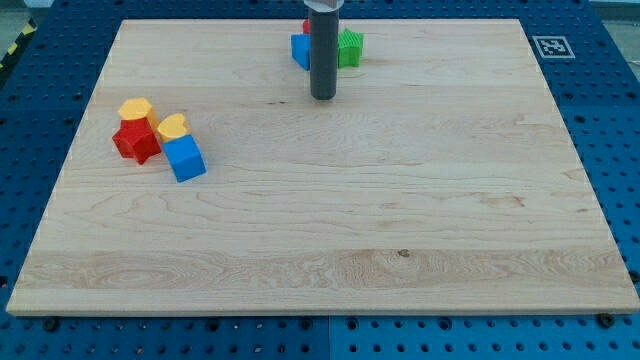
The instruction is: Push the blue triangle bottom right to the green blocks
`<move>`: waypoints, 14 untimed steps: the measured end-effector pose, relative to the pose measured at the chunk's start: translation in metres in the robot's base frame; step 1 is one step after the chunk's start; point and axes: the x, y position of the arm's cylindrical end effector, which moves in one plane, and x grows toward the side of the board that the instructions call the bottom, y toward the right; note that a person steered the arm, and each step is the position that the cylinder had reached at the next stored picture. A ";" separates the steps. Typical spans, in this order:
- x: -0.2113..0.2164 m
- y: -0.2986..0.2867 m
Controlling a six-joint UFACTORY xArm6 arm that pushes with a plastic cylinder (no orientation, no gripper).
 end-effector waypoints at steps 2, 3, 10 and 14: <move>-0.034 -0.060; -0.044 -0.066; -0.083 -0.046; -0.071 -0.046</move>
